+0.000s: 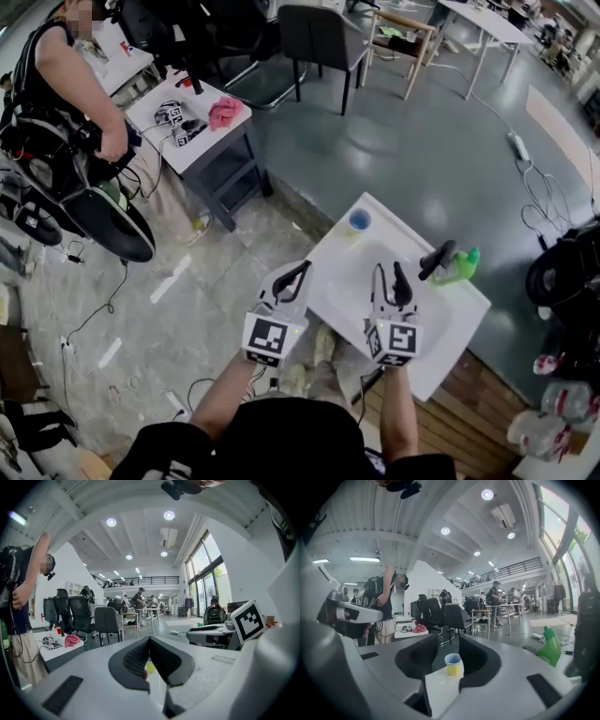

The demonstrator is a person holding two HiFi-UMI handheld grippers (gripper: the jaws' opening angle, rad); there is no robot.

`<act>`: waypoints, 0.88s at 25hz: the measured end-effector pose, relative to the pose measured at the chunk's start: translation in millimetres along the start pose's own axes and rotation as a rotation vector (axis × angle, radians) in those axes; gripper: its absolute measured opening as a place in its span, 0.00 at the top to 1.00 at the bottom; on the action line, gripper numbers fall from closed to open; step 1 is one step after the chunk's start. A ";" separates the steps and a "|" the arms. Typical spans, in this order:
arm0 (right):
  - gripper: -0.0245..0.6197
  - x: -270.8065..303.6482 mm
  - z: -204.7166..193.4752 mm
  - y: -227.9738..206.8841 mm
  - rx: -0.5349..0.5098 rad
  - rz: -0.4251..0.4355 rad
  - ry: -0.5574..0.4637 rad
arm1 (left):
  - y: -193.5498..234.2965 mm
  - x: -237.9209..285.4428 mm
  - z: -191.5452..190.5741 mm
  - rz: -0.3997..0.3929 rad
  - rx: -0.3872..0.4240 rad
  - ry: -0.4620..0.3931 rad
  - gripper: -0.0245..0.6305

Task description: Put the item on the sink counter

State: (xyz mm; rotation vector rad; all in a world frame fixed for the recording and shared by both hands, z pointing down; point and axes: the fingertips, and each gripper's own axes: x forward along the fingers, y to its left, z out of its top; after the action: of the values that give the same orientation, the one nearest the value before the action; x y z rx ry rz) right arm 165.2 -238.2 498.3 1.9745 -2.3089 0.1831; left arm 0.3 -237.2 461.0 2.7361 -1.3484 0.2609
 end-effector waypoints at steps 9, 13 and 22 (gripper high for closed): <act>0.83 -84.2 15.6 -5.2 0.007 -0.096 -0.029 | -51.9 -36.8 25.2 -0.086 0.053 -0.043 0.96; 0.87 -119.2 10.0 -5.5 0.010 -0.129 -0.041 | -73.6 -55.5 19.1 -0.120 0.032 -0.040 0.96; 0.94 -186.6 -1.9 -15.0 0.027 -0.222 -0.059 | -114.9 -83.4 8.7 -0.177 0.054 -0.024 0.96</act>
State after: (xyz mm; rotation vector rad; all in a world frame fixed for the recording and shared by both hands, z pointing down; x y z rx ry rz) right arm 209.0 -58.1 472.2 2.2581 -2.1088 0.1411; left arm 42.5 -103.4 437.2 2.8890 -1.1103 0.2555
